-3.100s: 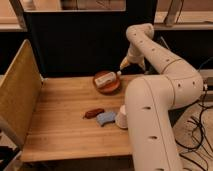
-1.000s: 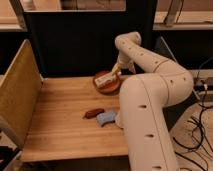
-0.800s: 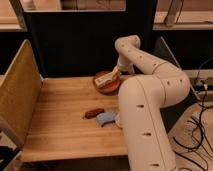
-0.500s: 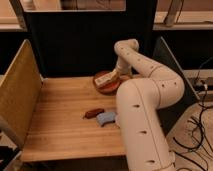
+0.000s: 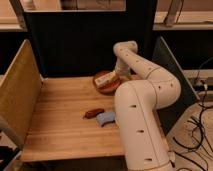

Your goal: Drag the ceramic bowl in a circle

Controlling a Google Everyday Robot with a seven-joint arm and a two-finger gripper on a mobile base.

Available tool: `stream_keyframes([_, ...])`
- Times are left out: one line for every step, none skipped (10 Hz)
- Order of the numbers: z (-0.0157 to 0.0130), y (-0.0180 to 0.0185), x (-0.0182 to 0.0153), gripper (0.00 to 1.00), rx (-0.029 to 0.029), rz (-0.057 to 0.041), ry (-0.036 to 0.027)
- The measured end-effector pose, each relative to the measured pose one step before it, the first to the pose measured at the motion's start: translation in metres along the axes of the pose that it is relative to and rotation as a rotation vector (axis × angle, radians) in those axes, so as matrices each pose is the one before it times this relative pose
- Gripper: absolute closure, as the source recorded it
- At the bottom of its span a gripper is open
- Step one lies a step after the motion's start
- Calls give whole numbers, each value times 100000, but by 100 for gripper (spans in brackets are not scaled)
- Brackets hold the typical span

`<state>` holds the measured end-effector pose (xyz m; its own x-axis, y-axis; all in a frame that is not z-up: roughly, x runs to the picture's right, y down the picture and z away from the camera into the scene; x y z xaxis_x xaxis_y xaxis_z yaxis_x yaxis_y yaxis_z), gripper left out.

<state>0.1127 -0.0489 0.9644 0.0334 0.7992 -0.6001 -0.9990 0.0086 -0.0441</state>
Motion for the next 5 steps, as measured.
stream_keyframes([-29,21,-24,20,42,-44,-56])
stream_keyframes([250,-91,58,20,180,173,363])
stream_keyframes([1170,-239,716,20,628,1328,3089])
stream_keyframes([900,14,301,20,156,1283,2102])
stream_keyframes([723,83,220,20,131,621,1683])
